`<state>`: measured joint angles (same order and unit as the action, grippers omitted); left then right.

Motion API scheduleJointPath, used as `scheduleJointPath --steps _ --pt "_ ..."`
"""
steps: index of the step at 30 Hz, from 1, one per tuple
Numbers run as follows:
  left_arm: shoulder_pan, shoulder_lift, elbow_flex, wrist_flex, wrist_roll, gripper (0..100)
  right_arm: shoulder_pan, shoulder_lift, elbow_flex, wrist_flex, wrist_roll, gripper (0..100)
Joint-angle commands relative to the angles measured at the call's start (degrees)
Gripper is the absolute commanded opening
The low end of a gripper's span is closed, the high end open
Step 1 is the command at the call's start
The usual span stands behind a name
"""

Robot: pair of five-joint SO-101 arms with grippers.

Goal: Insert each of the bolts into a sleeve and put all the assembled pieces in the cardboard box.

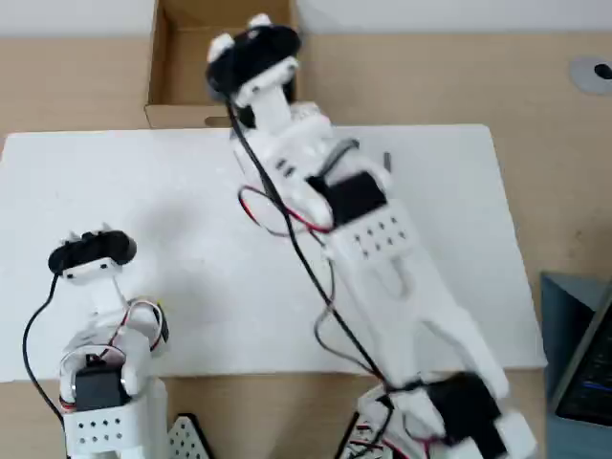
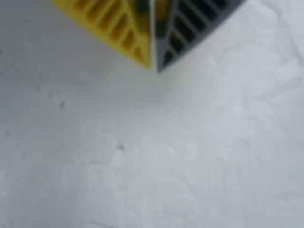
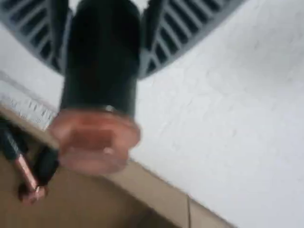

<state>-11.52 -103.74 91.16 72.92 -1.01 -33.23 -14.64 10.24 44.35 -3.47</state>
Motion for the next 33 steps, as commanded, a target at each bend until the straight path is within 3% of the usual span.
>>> scheduleJointPath --steps 1,14,33 --pt "0.4 -0.5 -0.3 -0.4 -0.2 0 0.9 5.0 -9.4 -5.0 2.8 0.9" --pt "0.4 -0.5 -0.3 -0.4 -0.3 0 2.4 32.0 -27.2 -20.6 14.9 0.9" --pt "0.4 -0.5 -0.3 -0.4 -0.3 0 4.1 72.4 -72.5 -20.7 24.1 1.2"
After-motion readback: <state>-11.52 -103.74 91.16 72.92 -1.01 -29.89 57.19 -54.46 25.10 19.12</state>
